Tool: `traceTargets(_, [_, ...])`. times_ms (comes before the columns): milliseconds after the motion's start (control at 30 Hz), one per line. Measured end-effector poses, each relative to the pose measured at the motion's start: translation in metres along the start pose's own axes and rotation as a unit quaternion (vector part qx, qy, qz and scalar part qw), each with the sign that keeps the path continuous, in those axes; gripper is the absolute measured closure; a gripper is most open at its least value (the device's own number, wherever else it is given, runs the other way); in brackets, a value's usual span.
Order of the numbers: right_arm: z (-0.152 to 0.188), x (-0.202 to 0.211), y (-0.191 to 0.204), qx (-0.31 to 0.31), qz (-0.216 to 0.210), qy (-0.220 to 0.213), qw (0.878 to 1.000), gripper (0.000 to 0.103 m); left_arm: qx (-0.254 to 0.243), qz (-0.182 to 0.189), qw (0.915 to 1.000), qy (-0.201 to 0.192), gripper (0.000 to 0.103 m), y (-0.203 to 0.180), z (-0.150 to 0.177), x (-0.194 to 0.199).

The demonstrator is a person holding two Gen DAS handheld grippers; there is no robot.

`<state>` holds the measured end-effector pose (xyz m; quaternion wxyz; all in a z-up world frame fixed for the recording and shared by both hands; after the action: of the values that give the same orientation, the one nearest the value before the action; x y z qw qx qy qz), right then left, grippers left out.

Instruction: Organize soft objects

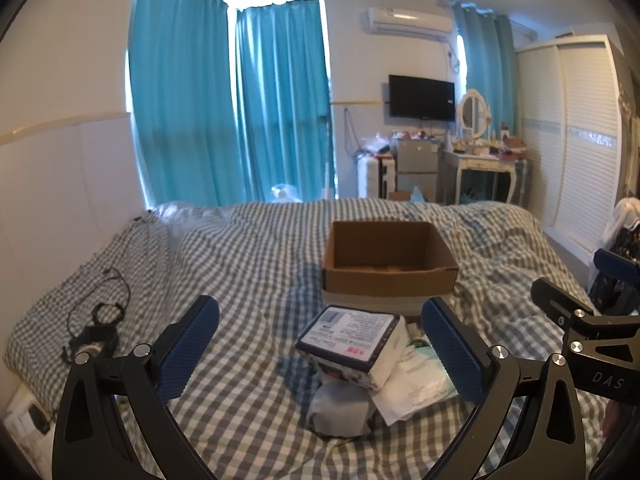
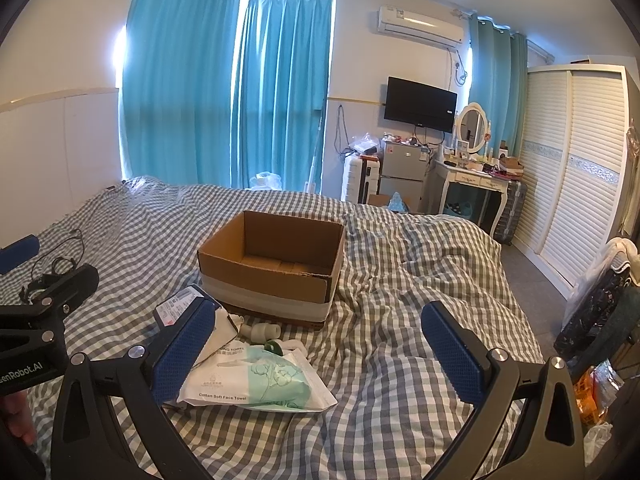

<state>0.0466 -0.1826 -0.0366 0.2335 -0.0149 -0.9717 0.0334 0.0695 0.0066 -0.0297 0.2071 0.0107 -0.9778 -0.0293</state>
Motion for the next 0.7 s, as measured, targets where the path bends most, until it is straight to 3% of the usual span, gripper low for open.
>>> traceTargets(267, [0.001, -0.028, -0.005, 0.02, -0.005, 0.019, 1.0, 0.0, -0.01, 0.008, 0.999, 0.043, 0.0, -0.006, 0.018, -0.038])
traceTargets(700, [0.037, -0.12, -0.002, 0.04, -0.033, 0.119, 0.992, 0.0, 0.002, 0.036, 0.987, 0.157, 0.002, -0.027, 0.066, -0.123])
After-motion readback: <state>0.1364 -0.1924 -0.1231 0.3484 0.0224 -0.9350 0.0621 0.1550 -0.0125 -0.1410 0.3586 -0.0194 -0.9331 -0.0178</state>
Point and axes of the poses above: each gripper's, at about its wrist camera, not at the fingertips, and x roughly against the way its jaws point, y to its left, z to its underside, the point moved 7 cm from there along -x, roughly the way its jaws point, and after that the axes turned 2 degrees about -z, right-handed, at the moved point
